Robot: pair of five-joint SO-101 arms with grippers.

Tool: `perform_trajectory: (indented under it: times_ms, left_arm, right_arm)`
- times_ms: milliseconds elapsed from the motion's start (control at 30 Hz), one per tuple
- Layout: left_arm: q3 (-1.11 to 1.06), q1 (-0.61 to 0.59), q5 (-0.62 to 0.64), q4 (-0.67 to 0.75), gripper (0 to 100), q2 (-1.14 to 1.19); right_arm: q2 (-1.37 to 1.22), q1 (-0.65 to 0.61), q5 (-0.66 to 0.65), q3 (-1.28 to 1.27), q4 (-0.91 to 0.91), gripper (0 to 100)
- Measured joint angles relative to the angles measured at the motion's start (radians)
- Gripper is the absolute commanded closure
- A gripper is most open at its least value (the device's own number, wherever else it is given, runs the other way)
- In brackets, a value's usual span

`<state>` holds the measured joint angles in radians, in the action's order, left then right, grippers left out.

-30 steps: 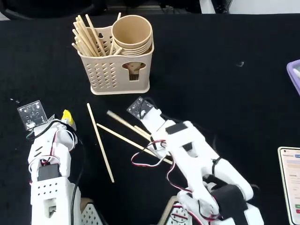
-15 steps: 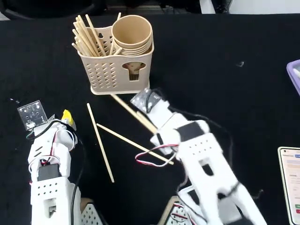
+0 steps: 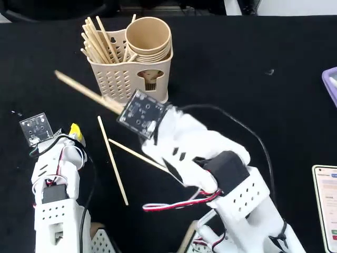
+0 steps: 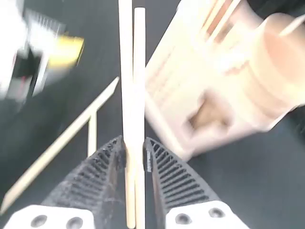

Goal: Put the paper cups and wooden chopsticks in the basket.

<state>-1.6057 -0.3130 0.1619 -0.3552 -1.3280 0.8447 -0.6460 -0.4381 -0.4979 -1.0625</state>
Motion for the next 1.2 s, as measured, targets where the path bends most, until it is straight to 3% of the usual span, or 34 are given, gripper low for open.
perform_trajectory:
  times_ms: [200, 300, 467, 800, 1200]
  left_arm:
    - [0.0, 0.0, 0.0, 0.0, 87, 0.0]
    - [0.0, 0.0, 0.0, 0.0, 87, 0.0]
    - [0.0, 0.0, 0.0, 0.0, 87, 0.0]
    - [0.0, 0.0, -0.029, 0.0, 87, 0.0]
    - [0.0, 0.0, -0.044, 0.0, 87, 0.0]
  right_arm:
    - [-0.094, -0.003, 0.256, -0.029, 0.605, 98.8]
    - [-0.21, -0.006, 0.279, -0.023, 0.87, 98.8]
    - [-0.445, -0.005, 0.285, 0.106, 1.109, 98.8]
    - [-0.844, 0.084, 0.295, 0.44, 1.174, 98.8]
    - [-0.899, 0.098, 0.293, 0.304, 1.18, 98.8]
